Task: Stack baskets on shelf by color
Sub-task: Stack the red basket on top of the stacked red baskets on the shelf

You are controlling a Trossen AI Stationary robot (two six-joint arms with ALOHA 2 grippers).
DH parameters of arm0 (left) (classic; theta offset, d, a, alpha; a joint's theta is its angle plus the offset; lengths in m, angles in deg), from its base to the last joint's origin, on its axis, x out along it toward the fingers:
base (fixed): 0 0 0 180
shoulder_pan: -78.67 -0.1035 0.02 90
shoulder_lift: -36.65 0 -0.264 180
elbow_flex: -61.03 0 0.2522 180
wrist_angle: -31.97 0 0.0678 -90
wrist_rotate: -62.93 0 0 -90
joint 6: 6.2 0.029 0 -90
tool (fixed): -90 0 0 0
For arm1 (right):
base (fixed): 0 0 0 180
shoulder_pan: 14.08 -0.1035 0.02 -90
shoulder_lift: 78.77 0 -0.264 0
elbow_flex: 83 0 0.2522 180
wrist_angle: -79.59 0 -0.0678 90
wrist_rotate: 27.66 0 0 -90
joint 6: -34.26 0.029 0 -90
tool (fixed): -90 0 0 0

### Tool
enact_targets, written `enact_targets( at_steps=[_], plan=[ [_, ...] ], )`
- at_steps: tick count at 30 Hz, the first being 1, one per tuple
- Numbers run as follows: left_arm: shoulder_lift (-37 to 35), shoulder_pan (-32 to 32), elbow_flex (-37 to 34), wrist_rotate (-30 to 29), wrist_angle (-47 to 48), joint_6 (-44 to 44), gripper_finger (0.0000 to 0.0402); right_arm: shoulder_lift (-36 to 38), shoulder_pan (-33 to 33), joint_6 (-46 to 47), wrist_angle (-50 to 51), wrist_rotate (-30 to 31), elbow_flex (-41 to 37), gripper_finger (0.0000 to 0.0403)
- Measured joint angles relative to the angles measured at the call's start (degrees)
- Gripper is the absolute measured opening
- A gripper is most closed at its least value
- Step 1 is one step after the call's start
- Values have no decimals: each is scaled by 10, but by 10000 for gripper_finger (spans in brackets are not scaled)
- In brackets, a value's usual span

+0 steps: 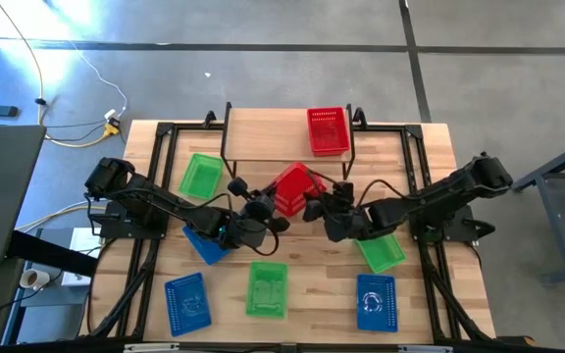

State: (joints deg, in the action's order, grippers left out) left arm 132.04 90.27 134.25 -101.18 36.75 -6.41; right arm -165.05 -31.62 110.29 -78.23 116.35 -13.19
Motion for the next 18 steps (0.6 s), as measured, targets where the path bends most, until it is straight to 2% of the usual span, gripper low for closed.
enact_targets(
  at_steps=[4, 11, 18],
  plan=[
    [0, 0, 0, 0, -11, 9, 0, 0, 7, 0, -4, -6, 0, 118],
    [0, 1, 0, 3, -18, 9, 0, 0, 19, -38, -4, -19, 0, 11],
    [0, 0, 0, 12, -20, 4, 11, 0, 40, -67, -1, -46, 0, 3]
  ],
)
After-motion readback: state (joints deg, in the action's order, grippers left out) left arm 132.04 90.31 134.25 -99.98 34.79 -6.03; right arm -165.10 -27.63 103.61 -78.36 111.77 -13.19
